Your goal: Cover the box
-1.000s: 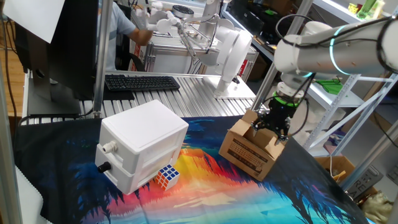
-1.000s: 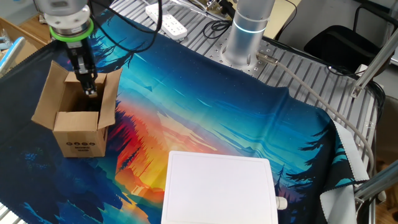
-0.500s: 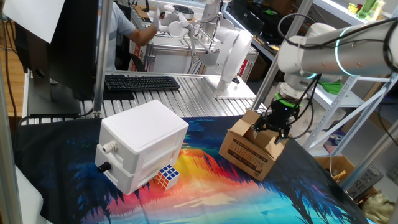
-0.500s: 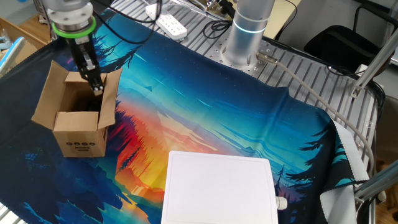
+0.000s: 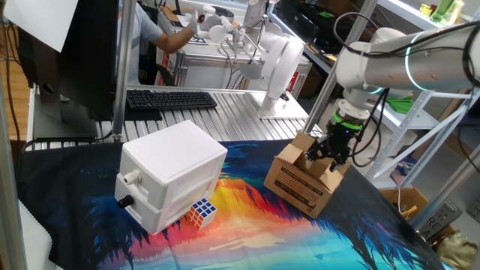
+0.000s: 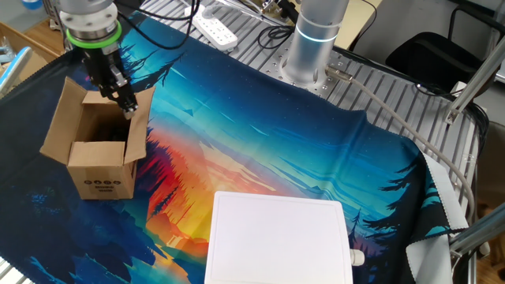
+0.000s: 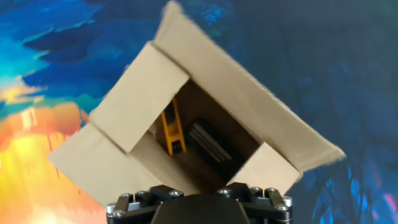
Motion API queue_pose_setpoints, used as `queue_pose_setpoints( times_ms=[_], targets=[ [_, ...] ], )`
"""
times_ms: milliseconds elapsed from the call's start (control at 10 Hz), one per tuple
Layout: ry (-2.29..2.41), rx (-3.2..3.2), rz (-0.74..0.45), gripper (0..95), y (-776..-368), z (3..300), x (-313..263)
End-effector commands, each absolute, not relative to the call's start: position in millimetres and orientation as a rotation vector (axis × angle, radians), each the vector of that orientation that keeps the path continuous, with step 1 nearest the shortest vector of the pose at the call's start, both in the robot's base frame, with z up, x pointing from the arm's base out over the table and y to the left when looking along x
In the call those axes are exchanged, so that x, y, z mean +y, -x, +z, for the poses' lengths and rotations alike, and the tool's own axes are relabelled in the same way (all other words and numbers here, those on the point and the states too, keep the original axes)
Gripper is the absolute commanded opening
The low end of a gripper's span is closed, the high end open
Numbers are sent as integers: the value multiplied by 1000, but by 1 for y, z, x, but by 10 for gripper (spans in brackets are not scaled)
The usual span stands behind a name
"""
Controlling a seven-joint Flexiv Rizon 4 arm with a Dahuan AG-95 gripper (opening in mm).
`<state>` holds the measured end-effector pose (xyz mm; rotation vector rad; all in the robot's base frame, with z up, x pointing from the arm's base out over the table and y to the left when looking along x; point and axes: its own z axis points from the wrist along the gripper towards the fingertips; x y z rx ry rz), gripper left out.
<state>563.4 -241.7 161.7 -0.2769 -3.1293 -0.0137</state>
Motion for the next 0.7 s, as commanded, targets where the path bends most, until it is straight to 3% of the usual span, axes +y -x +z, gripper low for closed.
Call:
queue_pose_setpoints(
  times_ms=[100, 700],
  targets=[
    [266, -3110, -130, 760, -565, 162, -242],
    [397, -3109, -89, 760, -567, 175, -184]
  ],
)
